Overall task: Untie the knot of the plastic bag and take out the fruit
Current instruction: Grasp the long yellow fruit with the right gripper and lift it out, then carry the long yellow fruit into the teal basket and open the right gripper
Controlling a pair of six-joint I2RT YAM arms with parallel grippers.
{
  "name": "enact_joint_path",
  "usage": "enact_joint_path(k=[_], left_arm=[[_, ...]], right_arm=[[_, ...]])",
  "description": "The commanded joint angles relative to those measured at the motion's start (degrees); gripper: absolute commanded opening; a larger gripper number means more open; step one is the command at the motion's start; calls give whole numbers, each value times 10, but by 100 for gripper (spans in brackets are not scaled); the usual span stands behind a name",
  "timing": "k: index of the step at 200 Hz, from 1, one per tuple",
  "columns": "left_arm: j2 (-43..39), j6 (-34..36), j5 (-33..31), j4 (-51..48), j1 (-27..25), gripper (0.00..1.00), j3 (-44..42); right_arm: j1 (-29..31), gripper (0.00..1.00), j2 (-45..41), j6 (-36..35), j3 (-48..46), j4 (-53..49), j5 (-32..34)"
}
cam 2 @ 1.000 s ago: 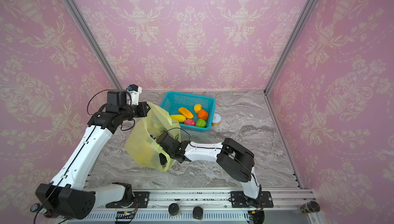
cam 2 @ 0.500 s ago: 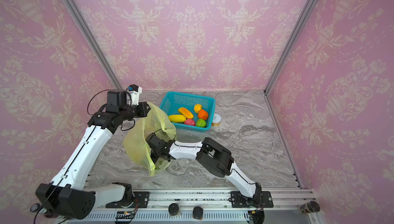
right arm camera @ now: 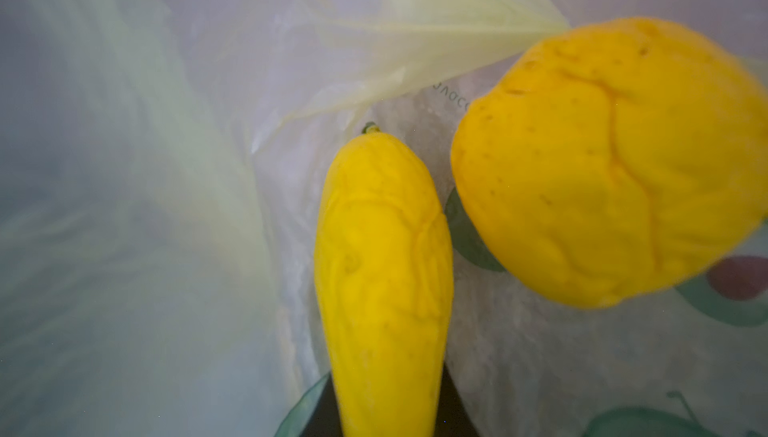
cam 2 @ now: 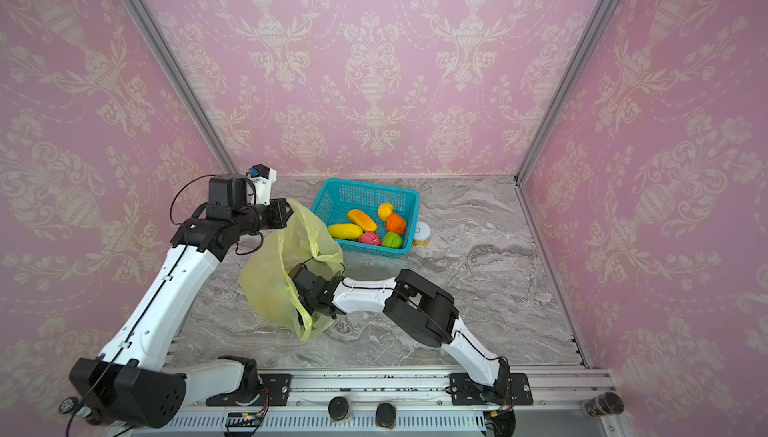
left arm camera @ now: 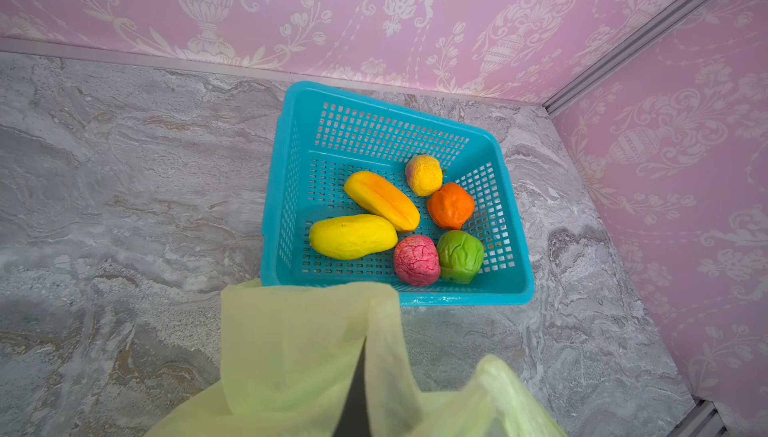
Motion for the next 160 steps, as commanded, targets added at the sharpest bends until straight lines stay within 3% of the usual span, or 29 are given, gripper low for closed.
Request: enact_joint_path(k=[1,54,86,120,160], left_arm=[[5,4,-3,-5,10,0,0],[3,4,-27,-8,18,0,-3],[12,0,-23,-13,24,0,0],[13,2,-34,-12,25,0,-3],[17,0,-28,-15,26,0,-1]], right_arm=[[3,7,-78,13,-60,50,12],[0,1,-228,38,-224,107,61],[0,0,-326,34,-285,100,126],[-1,0,-448,24,-331,85,154],[-53,0,-598,31,-406,97,233]])
